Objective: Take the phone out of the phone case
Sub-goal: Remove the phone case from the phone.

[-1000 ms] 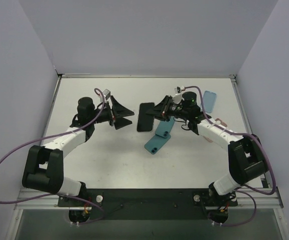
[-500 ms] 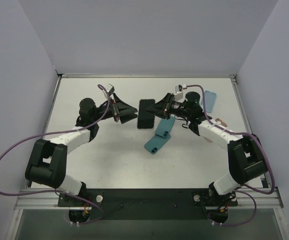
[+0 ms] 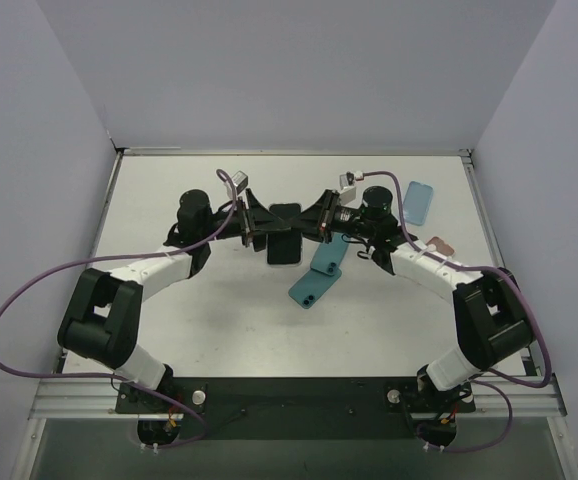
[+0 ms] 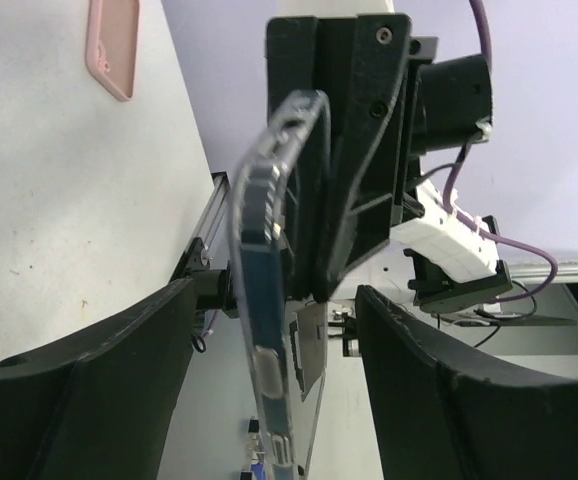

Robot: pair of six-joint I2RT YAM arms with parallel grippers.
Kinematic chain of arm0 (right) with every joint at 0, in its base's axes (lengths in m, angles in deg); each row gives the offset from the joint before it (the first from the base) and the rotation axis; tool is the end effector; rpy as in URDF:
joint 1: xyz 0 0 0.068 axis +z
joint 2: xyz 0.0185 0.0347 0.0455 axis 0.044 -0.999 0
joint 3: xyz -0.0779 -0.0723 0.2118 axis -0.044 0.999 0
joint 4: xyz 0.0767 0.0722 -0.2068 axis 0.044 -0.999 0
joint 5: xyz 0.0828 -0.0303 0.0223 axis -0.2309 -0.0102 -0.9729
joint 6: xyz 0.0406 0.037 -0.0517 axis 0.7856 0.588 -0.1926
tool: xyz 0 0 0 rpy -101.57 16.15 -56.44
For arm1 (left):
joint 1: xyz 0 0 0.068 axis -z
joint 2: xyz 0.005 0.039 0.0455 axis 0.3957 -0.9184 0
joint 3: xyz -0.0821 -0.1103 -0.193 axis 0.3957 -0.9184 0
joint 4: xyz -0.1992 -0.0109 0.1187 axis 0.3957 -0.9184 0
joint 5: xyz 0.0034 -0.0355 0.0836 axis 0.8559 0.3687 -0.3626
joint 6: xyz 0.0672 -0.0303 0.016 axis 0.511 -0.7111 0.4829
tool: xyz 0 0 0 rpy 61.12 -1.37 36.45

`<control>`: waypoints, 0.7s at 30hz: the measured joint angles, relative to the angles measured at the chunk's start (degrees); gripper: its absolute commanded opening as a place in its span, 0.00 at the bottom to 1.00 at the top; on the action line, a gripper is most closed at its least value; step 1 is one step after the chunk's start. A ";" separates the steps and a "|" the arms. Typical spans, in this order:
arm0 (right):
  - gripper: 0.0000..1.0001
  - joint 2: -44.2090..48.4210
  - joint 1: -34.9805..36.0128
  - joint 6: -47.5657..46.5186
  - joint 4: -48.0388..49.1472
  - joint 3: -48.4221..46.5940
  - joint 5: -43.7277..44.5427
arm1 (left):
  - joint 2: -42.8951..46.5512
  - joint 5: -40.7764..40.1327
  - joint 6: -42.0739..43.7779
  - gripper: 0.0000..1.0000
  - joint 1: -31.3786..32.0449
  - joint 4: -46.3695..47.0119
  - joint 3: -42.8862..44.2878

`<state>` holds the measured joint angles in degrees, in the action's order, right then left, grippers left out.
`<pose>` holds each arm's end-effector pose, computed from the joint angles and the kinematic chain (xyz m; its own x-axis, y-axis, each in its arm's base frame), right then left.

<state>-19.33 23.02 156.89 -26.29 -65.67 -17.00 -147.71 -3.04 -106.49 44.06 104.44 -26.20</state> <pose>0.2784 0.1874 0.2684 -0.9111 0.2474 -0.3296 -0.3377 0.0104 0.9412 0.2862 -0.1648 0.2406 -0.9608 -0.2296 -0.1552 0.1493 0.0431 -0.9879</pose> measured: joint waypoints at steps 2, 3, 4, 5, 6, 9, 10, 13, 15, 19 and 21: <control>0.00 0.00 0.74 0.02 0.04 0.00 -0.52 | 0.00 -0.17 2.01 0.71 0.20 -3.30 0.76; 0.00 0.00 0.79 0.02 0.04 -0.02 -0.70 | 0.00 -0.26 2.69 0.65 0.13 -4.28 0.90; 0.00 0.00 0.79 -0.04 0.02 -0.02 -0.74 | 0.00 -0.35 3.08 0.61 0.09 -4.94 0.92; 0.00 0.00 0.76 -0.26 -0.15 -0.02 -0.70 | 0.00 -0.39 3.10 0.56 0.07 -5.25 0.92; 0.00 0.00 0.76 -0.39 -0.55 -0.02 -0.72 | 0.00 -0.42 3.06 0.50 0.09 -5.07 0.96; 0.00 -0.04 0.79 -0.87 -1.49 -0.02 -0.55 | 0.00 -0.35 2.03 0.36 0.17 -3.61 0.98; 0.00 -0.11 0.79 -0.87 -1.64 -0.02 -0.48 | 0.02 -0.35 1.66 0.32 0.20 -2.95 0.98; 0.00 -0.17 0.76 -0.83 -0.87 -0.13 -0.74 | 0.00 0.24 -0.33 0.43 0.13 -1.81 0.96; 0.00 -0.17 0.76 -0.68 -0.50 -0.33 -0.76 | -0.11 0.22 -1.25 0.52 0.13 -0.37 0.96; 0.00 -0.59 0.79 0.02 0.07 -0.57 -0.42 | -0.98 0.37 -3.76 0.51 0.15 3.61 0.72; 0.00 -1.09 0.74 0.81 0.83 -0.57 -0.42 | -1.46 0.48 -5.42 0.43 0.15 6.19 0.17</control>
<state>-20.42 23.76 157.70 -25.46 -66.23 -17.42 -149.17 -2.56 -111.91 44.21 110.63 -26.03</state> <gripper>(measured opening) 0.097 0.522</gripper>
